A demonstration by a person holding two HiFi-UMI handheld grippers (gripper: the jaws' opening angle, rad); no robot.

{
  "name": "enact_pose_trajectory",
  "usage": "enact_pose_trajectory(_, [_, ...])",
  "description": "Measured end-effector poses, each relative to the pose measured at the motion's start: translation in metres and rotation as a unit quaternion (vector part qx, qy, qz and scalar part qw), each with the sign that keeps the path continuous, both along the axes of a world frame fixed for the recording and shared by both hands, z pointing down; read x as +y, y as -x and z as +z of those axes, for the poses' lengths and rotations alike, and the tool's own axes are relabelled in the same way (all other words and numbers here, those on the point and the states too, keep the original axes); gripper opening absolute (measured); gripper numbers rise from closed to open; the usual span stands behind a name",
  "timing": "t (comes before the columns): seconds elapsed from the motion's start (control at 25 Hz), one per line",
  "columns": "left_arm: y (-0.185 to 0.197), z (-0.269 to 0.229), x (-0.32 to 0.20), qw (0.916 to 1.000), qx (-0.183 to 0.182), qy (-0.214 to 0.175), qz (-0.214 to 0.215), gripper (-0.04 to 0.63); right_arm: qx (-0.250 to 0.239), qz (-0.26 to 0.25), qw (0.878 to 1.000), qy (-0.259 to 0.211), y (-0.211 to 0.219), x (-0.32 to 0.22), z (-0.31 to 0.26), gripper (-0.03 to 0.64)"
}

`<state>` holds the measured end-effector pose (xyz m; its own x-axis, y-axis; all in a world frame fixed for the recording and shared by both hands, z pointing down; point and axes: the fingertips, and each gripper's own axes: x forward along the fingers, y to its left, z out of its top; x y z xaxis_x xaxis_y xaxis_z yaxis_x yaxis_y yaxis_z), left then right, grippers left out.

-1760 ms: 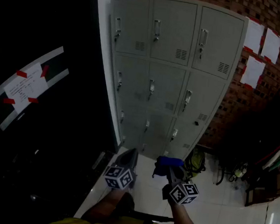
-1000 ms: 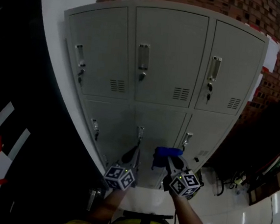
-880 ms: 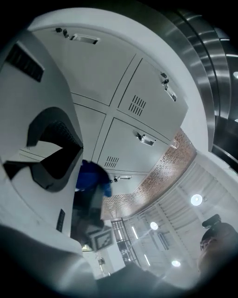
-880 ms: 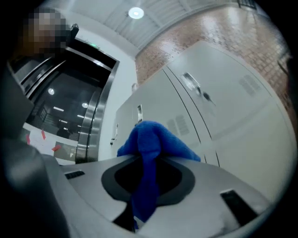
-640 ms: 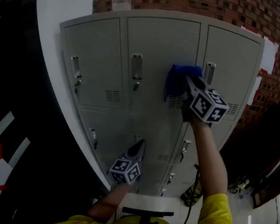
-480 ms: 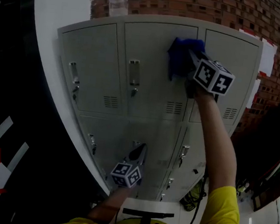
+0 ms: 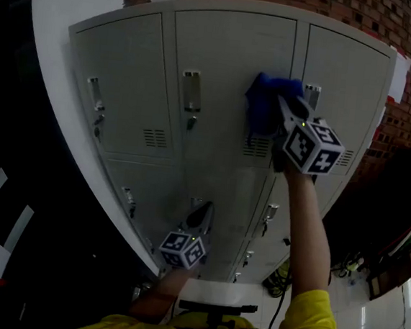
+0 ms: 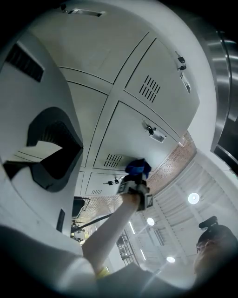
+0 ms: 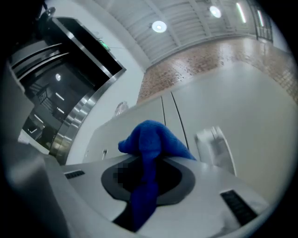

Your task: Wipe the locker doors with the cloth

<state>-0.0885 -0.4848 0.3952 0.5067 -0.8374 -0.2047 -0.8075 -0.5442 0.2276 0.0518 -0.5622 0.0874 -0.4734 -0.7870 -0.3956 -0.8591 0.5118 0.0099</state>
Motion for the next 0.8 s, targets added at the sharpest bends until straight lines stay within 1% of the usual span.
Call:
enact_pose_trajectory(0.12, [0.003,0.001,-0.001,1.0000,-0.002,-0.003,0.001,-0.008,-0.010,0.008,0.997,0.074,0.000,-0.006,0.143,0.071])
enact_pose_trajectory(0.2, [0.004,0.005,-0.001,1.0000,-0.007,0.000,0.003,-0.008,-0.016,0.014,0.994,0.109,0.002,-0.009,0.212,0.071])
enact_pose_trajectory(0.24, [0.004,0.007,-0.001,1.0000,-0.009,0.001,0.003,-0.008,-0.017,0.014,0.992,0.120,0.004,-0.010,0.231,0.071])
enact_pose_trajectory(0.28, [0.004,0.008,-0.002,0.9999,-0.011,0.003,0.004,-0.008,-0.017,0.012,0.992,0.127,0.005,-0.010,0.239,0.071])
enact_pose_trajectory(0.32, [0.004,0.009,-0.002,0.9999,-0.012,0.003,0.004,-0.008,-0.019,0.006,0.992,0.127,0.006,-0.008,0.235,0.071])
enact_pose_trajectory(0.36, [0.003,0.008,-0.001,0.9999,-0.012,0.003,0.004,-0.008,-0.020,-0.003,0.993,0.116,0.009,-0.005,0.220,0.069])
enact_pose_trajectory(0.44, [0.002,0.005,0.001,0.9999,-0.015,-0.001,0.004,-0.008,-0.013,-0.026,0.997,0.068,0.019,0.009,0.162,0.069])
enact_pose_trajectory(0.52, [-0.002,0.001,0.003,0.9998,-0.019,-0.006,0.008,-0.008,-0.001,-0.046,0.999,0.014,0.033,0.022,0.080,0.071])
enact_pose_trajectory(0.56, [-0.004,-0.002,0.004,0.9997,-0.021,-0.008,0.011,-0.008,-0.004,-0.051,0.999,-0.012,0.039,0.027,0.031,0.071])
enact_pose_trajectory(0.6, [-0.006,-0.003,0.006,0.9996,-0.023,-0.010,0.014,-0.008,-0.012,-0.047,0.998,-0.041,0.042,0.031,-0.019,0.071])
enact_pose_trajectory(0.68, [-0.008,-0.001,0.012,0.9994,-0.027,-0.009,0.017,-0.008,-0.019,-0.018,0.995,-0.092,0.047,0.035,-0.107,0.071])
enact_pose_trajectory(0.72, [-0.008,0.002,0.014,0.9994,-0.029,-0.006,0.017,-0.007,-0.013,-0.009,0.995,-0.100,0.051,0.032,-0.138,0.071])
enact_pose_trajectory(0.8, [-0.006,0.007,0.017,0.9995,-0.029,0.002,0.015,-0.008,-0.008,-0.015,0.996,-0.086,0.060,0.023,-0.172,0.071])
